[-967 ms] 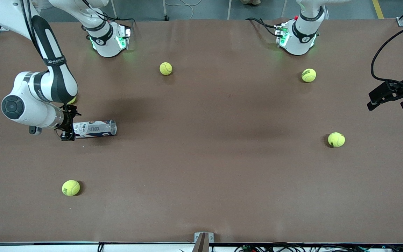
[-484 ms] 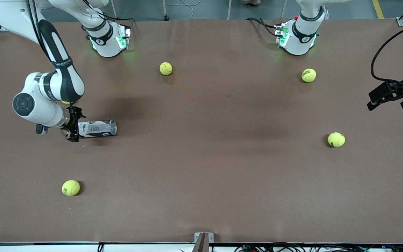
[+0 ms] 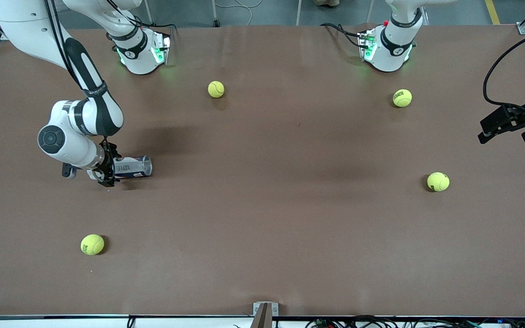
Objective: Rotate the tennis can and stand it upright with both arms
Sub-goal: 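Close the right gripper around the can's capped end, then drag the lying can with the right gripper toward the table middle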
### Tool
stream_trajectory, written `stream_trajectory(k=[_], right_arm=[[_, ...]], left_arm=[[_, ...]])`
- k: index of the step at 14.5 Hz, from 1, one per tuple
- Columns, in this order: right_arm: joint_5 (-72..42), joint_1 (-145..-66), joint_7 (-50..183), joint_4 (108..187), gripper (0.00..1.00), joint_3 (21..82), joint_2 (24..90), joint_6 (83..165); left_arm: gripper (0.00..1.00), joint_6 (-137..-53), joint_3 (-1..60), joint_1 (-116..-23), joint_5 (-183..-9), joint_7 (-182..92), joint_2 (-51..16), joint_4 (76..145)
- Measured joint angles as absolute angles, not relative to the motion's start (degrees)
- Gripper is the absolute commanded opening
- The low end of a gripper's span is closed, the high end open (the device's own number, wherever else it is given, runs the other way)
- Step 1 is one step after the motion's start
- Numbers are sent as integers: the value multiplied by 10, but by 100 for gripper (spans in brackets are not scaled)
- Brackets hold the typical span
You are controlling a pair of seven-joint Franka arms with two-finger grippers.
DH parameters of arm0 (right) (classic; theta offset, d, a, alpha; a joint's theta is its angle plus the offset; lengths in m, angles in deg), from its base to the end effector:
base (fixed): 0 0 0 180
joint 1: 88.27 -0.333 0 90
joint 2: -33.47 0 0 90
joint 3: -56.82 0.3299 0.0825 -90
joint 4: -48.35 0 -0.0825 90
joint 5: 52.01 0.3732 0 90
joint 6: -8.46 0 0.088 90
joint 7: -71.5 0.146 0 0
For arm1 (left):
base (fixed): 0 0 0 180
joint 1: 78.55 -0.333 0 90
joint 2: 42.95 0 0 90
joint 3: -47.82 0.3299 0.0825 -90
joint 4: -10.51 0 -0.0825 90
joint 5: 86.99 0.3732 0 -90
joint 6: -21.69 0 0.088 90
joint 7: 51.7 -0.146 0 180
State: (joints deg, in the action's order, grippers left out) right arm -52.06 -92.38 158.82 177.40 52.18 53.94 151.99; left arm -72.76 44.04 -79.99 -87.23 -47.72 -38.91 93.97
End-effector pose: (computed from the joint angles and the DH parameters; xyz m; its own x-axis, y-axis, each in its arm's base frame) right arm 0.5255 -0.0065 0.1797 0.0431 -0.9988 0.0239 -0.9937 -0.0404 0.1045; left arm 0.5793 -0.0228 0.6208 0.9923 0.0300 0.1202 0.0281 -0.9995 0.0172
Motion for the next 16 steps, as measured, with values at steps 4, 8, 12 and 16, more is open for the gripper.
stream_trajectory(k=[4, 8, 12, 16], right_arm=[[-521, -932, 1588, 1775, 59, 522, 554, 1527], [-521, -939, 1588, 1771, 57, 522, 549, 1512], [-520, -964, 1601, 1747, 56, 524, 544, 1444], [-498, -1039, 1658, 1694, 57, 527, 526, 1383]], left_arm=[[100, -728, 440, -800, -872, -477, -389, 940], [100, -728, 440, -800, -872, -477, -389, 940], [100, -728, 440, -800, -872, -477, -389, 940], [100, -728, 440, -800, -872, -477, -389, 940]])
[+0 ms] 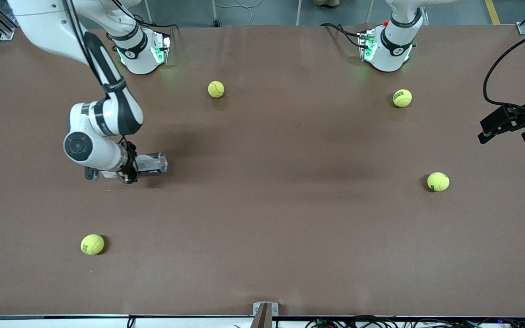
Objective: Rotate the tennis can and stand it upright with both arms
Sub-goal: 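Drag the lying can with the right gripper toward the table middle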
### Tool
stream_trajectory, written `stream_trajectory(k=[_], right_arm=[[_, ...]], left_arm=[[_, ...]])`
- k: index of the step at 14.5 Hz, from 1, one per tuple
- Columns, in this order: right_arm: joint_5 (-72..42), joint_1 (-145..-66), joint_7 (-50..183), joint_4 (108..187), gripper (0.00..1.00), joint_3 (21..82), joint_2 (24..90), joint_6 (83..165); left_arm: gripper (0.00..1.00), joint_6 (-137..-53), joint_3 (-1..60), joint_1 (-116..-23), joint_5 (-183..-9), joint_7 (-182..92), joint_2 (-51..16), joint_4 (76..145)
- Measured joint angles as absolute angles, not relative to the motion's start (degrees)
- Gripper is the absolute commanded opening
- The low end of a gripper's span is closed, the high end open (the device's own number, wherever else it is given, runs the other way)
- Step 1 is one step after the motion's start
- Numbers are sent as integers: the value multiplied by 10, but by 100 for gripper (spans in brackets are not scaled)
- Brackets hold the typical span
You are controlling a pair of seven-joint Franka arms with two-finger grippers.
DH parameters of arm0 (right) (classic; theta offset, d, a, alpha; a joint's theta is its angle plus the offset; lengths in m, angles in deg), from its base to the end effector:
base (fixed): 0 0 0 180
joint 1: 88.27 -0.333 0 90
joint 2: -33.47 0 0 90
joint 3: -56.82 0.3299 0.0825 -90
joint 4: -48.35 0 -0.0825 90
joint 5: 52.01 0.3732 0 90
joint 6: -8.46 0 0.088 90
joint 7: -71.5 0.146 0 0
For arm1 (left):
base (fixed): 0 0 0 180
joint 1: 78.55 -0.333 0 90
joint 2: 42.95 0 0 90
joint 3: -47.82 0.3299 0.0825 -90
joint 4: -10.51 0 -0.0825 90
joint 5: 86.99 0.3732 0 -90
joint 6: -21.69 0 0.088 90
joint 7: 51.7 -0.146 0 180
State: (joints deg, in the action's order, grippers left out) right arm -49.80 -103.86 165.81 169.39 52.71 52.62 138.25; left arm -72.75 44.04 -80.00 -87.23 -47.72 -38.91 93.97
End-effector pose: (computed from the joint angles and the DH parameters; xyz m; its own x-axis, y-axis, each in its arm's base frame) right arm 0.5375 0.1110 0.2247 0.1005 -0.9949 0.0123 -0.9791 -0.0967 0.1790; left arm 0.5793 -0.0227 0.6208 0.9923 0.0301 0.1201 0.0283 -0.9995 0.0172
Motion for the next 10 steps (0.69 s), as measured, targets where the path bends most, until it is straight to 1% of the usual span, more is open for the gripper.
stream_trajectory(k=[3, 6, 8, 10], right_arm=[[-487, -1123, 1735, 1648, 57, 530, 521, 1375], [-486, -1209, 1832, 1576, 57, 531, 530, 1371], [-486, -1256, 1898, 1518, 57, 531, 563, 1370], [-486, -1291, 1942, 1446, 57, 532, 617, 1357]], left_arm=[[100, -727, 441, -800, -872, -477, -389, 940], [100, -727, 441, -800, -872, -477, -389, 940], [100, -726, 441, -800, -872, -477, -389, 940], [100, -726, 441, -800, -872, -477, -389, 940]])
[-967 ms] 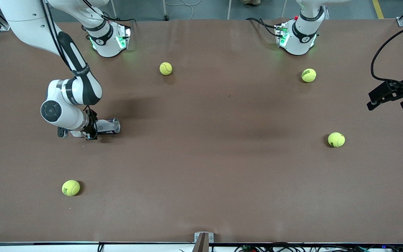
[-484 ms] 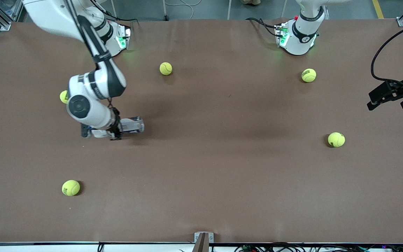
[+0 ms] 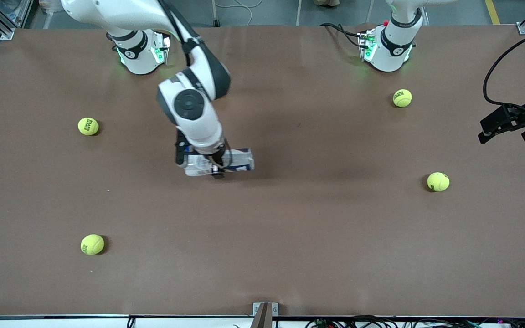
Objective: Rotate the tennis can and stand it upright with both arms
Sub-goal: 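Drag the lying can with the right gripper toward the table middle, then release the can and withdraw the right gripper while the left gripper approaches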
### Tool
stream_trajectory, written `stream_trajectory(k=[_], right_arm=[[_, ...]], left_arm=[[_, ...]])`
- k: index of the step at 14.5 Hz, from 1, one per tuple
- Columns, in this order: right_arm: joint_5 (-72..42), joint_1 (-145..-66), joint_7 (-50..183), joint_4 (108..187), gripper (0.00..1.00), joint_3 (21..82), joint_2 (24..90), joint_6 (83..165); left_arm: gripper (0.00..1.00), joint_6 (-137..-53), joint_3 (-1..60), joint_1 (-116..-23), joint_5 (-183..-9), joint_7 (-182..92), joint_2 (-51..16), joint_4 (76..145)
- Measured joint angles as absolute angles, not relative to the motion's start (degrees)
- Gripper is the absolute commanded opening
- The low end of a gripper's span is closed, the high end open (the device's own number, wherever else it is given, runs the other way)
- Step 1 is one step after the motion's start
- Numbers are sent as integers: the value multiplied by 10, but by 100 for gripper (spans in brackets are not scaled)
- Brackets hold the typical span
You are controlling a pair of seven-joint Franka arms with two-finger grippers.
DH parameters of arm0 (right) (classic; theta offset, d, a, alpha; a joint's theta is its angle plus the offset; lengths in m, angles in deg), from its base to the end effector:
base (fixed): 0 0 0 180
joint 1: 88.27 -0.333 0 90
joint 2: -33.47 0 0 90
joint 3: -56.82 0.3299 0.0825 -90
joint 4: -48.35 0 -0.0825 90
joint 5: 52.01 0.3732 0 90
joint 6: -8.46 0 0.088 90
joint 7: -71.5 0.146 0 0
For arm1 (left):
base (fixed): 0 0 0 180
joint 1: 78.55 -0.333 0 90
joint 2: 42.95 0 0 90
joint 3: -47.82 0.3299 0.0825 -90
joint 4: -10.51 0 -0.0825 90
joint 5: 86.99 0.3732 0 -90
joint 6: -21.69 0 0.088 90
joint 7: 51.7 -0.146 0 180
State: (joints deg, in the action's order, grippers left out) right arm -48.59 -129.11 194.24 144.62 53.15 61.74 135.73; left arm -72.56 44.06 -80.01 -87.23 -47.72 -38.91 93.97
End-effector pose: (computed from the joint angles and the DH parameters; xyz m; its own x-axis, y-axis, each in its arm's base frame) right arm 0.5355 0.4159 0.2998 0.0513 -0.9978 -0.0422 -0.9983 -0.0500 -0.0307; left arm 0.5789 -0.0224 0.6204 0.9927 0.0306 0.1168 0.0288 -0.9994 0.0170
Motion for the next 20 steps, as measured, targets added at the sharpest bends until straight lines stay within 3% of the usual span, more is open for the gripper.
stream_trajectory(k=[4, 8, 11, 18, 19, 20], right_arm=[[-486, -1336, 2017, 1256, 57, 531, 757, 1315], [-486, -1376, 2071, 1123, 57, 529, 842, 1313], [-487, -1424, 2115, 1077, 58, 502, 894, 1333], [-487, -1488, 2142, 1054, 61, 452, 962, 1345], [-487, -1488, 2147, 1049, 74, 450, 966, 1345], [-487, -1489, 2151, 1046, 100, 448, 967, 1345]], left_arm=[[100, -725, 441, -800, -872, -477, -389, 940], [100, -725, 441, -800, -872, -477, -389, 940], [100, -725, 441, -800, -872, -477, -389, 940], [100, -725, 441, -800, -872, -477, -389, 940], [100, -725, 441, -800, -872, -477, -389, 940], [100, -725, 441, -800, -872, -477, -389, 940]])
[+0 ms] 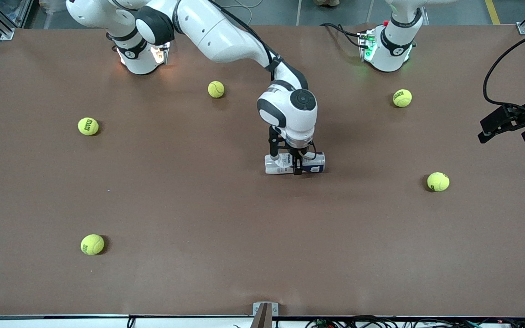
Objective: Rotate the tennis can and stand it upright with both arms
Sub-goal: 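Release the can and withdraw the right gripper while the left gripper approaches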
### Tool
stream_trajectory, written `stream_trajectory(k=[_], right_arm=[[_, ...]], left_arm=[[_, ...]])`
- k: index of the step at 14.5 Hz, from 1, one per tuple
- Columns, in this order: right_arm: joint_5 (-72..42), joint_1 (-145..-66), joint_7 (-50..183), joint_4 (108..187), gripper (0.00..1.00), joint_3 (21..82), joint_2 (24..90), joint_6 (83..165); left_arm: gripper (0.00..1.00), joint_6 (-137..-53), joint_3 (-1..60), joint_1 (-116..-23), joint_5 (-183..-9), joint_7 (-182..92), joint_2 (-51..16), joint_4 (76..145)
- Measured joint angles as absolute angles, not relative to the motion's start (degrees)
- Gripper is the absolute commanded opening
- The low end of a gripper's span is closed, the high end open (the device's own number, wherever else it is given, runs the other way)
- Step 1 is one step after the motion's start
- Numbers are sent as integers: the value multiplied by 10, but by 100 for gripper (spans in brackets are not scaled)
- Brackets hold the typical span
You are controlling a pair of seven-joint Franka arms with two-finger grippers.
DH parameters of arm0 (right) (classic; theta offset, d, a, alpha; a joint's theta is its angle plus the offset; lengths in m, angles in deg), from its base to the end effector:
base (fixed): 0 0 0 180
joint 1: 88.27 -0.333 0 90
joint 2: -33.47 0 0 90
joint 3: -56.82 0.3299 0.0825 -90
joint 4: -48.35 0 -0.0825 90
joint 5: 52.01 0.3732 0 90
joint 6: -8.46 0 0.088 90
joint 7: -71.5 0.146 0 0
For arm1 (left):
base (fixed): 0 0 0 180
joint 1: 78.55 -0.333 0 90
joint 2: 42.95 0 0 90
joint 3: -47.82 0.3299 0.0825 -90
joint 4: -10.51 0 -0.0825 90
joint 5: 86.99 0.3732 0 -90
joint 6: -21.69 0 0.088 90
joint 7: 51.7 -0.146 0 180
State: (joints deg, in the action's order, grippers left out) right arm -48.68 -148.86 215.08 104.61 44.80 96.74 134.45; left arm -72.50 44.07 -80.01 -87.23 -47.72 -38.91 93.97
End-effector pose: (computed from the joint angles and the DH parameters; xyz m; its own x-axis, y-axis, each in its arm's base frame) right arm 0.4811 0.6430 0.1698 0.0089 -0.9998 -0.0198 -0.9830 -0.0051 -0.1833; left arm 0.5787 -0.0223 0.6203 0.9928 0.0308 0.1158 0.0290 -0.9994 0.0169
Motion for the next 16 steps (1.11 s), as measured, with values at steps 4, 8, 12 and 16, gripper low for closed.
stream_trajectory(k=[4, 8, 12, 16], right_arm=[[-487, -1489, 2155, 1045, 100, 442, 971, 1346], [-487, -1487, 2155, 1028, 100, 435, 971, 1328], [-486, -1483, 2156, 985, 100, 435, 958, 1260], [-486, -1445, 2103, 971, 100, 465, 908, 1174]], left_arm=[[100, -725, 441, -800, -872, -477, -389, 940], [100, -711, 440, -800, -872, -477, -384, 946], [100, -650, 432, -793, -930, -477, -363, 960], [100, -660, 431, -792, -1069, -477, -310, 1017]])
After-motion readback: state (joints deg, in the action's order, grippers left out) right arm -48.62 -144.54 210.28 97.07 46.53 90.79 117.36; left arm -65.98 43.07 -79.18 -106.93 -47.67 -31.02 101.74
